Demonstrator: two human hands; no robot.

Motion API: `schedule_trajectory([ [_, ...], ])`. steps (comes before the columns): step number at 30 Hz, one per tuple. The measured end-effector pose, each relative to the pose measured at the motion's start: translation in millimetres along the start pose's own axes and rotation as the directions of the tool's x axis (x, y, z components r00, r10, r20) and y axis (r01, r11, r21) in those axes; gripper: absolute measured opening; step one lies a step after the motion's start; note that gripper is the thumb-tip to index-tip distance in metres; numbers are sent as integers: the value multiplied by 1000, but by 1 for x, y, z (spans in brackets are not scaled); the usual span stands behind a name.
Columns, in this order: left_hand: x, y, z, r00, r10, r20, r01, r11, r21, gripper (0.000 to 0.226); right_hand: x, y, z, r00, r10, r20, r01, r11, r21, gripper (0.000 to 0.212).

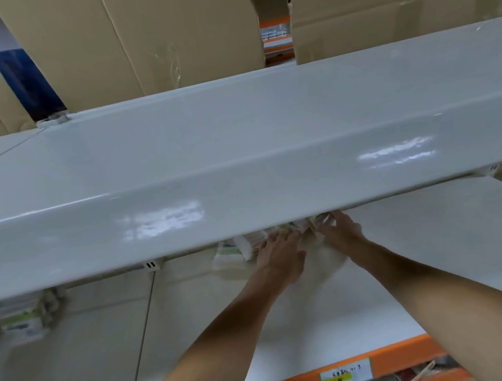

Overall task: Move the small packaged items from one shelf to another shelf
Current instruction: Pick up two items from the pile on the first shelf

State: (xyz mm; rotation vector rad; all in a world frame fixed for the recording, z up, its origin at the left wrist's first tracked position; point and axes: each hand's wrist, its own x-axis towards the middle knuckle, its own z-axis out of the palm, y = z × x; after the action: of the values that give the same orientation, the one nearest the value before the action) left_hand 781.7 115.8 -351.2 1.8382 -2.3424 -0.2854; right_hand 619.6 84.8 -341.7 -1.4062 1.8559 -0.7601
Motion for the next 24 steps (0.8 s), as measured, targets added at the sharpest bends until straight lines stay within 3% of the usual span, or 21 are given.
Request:
schedule_trajectory([
  [5, -12, -7, -5, 994, -20, -107, 9, 995, -102, 35, 1, 1, 8, 988, 133, -80, -116, 976, 186, 32],
  [10, -18, -9, -8, 985, -70, -156, 46, 987, -154, 25, -12, 2, 9, 983, 167, -69, -143, 952, 269, 55],
  [13, -21, -9, -9, 973, -127, -195, 88, 976, -197, 34, -26, 12, 0, 993, 117, -4, -111, 949, 296, 21],
  [15, -23, -8, -9, 972, -165, -166, 129, 970, -205, 35, -35, 20, -7, 996, 86, 23, -89, 937, 339, 14],
  [18, -29, -8, -7, 977, -182, -108, 166, 975, -145, 32, -48, 28, -16, 997, 74, 31, -81, 916, 392, 29],
  [20, -33, -7, -13, 985, -159, -60, 152, 982, -108, 36, -56, 35, -22, 996, 74, 45, -86, 903, 421, 29],
  [24, -35, -6, -32, 983, -110, 145, 138, 970, -202, 59, -71, 48, -29, 993, 91, 72, -114, 884, 454, 31],
])
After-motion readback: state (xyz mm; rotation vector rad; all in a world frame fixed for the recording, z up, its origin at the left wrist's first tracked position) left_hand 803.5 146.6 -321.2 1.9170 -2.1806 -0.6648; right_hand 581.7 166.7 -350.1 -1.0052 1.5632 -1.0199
